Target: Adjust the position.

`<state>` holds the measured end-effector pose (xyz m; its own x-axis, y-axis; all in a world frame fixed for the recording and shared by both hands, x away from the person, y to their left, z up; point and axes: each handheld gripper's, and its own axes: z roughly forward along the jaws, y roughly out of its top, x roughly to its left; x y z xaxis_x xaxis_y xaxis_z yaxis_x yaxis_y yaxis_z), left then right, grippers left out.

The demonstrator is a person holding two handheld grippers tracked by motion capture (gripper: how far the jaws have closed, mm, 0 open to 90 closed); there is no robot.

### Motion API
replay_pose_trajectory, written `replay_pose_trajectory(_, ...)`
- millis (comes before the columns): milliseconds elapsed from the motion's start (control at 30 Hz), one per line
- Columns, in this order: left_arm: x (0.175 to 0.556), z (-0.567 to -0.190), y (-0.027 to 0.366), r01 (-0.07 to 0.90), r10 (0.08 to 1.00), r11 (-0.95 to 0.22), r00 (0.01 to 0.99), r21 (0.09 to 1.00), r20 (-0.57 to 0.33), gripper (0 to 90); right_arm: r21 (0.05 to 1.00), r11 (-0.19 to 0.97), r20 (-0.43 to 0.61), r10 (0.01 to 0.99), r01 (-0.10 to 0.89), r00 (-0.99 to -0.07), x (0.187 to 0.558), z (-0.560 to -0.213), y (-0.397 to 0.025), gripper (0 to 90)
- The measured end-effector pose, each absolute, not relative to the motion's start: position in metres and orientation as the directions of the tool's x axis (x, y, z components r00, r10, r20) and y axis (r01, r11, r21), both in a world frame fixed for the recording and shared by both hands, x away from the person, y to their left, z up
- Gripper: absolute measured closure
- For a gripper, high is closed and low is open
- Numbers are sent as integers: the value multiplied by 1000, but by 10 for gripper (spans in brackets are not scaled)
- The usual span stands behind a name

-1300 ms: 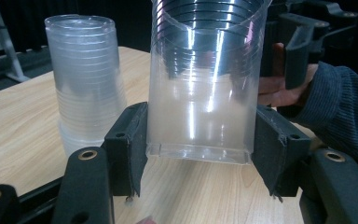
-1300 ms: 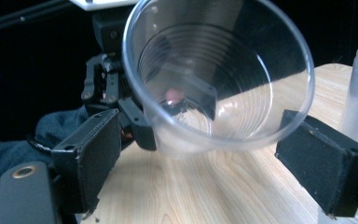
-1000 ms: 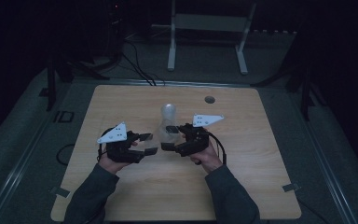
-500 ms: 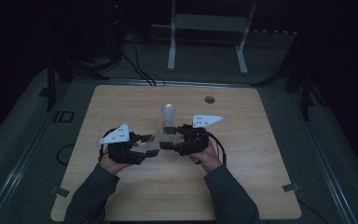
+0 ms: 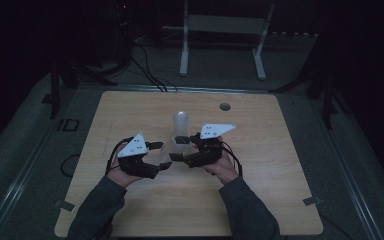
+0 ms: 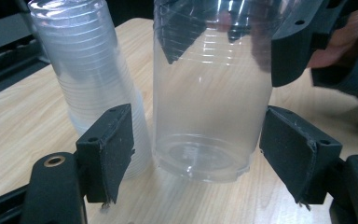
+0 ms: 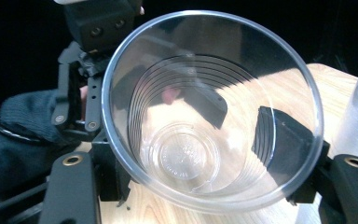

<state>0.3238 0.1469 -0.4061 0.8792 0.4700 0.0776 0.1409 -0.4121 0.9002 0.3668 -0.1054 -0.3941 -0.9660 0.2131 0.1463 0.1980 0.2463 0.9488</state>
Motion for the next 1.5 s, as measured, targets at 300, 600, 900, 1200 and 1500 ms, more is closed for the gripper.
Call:
replay_pose_trajectory(300, 323, -410, 137, 140, 488, -472, 864, 871, 126, 258, 928, 330, 91, 249, 173, -964, 363, -390, -96, 320)
replay_pose_trajectory(600, 324, -412, 135, 141, 493, -493, 858, 858, 142, 301, 903, 402, 35, 288, 154, -957, 360, -387, -89, 321)
replay_pose_trajectory(900, 325, -414, 135, 144, 483, -496, 865, 856, 134, 380, 899, 413, 25, 284, 146, -958, 359, -386, -87, 316)
replay_pose_trajectory(1200, 325, -413, 136, 144, 472, -464, 875, 874, 106, 410, 916, 364, 73, 254, 166, -964, 360, -387, -91, 220)
replay_pose_trajectory(1500, 325, -412, 139, 148, 463, -402, 884, 904, 61, 412, 951, 231, 154, 217, 204, -964, 362, -388, -100, 206)
